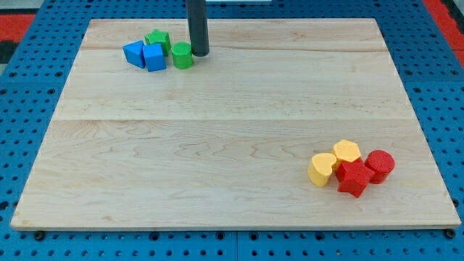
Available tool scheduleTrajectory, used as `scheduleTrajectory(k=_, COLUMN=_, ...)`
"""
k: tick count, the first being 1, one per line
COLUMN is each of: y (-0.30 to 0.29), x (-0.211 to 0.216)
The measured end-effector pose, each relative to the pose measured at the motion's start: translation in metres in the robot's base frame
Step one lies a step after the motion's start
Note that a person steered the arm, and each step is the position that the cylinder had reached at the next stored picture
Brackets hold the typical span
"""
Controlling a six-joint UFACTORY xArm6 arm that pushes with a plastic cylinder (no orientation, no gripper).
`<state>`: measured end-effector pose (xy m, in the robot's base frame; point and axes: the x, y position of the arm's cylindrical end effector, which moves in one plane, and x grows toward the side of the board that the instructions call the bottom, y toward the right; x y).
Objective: Place the green circle towards the right side of the blue cube
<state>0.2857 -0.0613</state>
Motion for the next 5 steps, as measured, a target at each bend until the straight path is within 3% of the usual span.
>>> scheduleTrajectory(k=5, y=-0.006, x=0.014)
